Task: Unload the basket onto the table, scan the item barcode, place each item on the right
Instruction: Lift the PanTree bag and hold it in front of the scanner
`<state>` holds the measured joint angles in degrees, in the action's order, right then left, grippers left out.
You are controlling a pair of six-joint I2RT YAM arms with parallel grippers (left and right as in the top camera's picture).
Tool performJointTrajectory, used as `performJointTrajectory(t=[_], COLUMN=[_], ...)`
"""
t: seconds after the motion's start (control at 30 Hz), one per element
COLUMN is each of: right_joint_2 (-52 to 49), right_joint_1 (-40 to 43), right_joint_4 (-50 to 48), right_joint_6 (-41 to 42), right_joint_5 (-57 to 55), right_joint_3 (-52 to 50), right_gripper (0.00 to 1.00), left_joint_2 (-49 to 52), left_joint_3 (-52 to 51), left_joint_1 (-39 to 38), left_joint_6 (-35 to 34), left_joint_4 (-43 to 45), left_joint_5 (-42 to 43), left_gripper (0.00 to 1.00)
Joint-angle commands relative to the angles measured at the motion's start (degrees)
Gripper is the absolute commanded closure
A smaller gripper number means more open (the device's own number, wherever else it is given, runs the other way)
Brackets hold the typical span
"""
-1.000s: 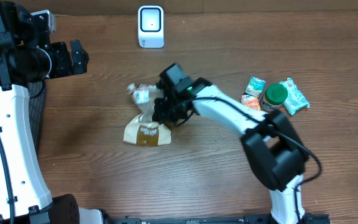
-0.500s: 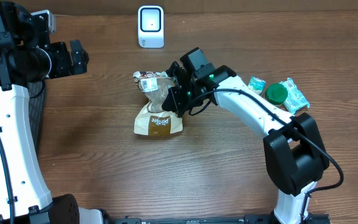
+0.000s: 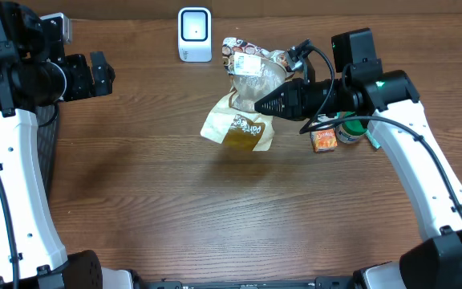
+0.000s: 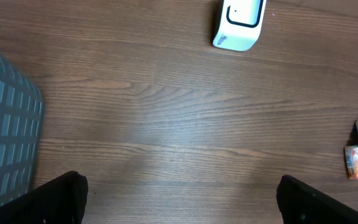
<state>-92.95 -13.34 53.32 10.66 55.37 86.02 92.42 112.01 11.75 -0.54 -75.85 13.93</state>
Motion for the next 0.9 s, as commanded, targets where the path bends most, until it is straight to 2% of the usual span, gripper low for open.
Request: performJointTrajectory(t=[0.0,0.27,0.43,0.53,0.57,0.6,0.7,0.83,0.87], right_joint_2=[2.34,2.62,2.43,0.59,-2.21,-3.58,-14.45,-22.03,-24.98], right_joint_1=[-0.50,-0.50,-1.42,-3.21,-4.37,-4.85,-9.27,-13.92,-15.72], right_joint_4=[0.26,2.27,6.36,12.72,16.68,18.01,23.54,16.70,11.82], right_joint_6=[-0.17,2.78,7.63,7.58,7.28,6.99,4.76,-1.92,-4.44], right_joint_5=[2.43,2.16,-8.39,-17.38,-21.77,-23.56,-40.98,-63.95,-74.55], right_joint_3=[0.37,0.74,5.68,14.53,21.99,25.03,43.93,48.87,48.63], right_gripper=[0.96,0.96,0.96,0.96,0.96,0.96,0.96,0.96,0.96], left_joint_2=[0.09,0.09,0.09,0.09,0.09,0.09,0.09,0.09,0.09], left_joint_3=[0.44,0.44,0.44,0.44,0.44,0.44,0.44,0.44,0.44], left_joint_1=[0.24,0.24,0.24,0.24,0.24,0.24,0.24,0.24,0.24], left_joint_6=[-0.76,-0.76,-0.76,-0.76,-0.76,-0.76,-0.76,-0.76,-0.76], left_joint_4=[0.00,0.00,0.00,0.00,0.00,0.00,0.00,0.00,0.00], left_joint_5=[0.48,0.48,0.48,0.48,0.48,0.48,0.48,0.48,0.48], left_gripper=[0.00,0.01,0.01,0.00,0.01,0.01,0.01,0.00,0.00])
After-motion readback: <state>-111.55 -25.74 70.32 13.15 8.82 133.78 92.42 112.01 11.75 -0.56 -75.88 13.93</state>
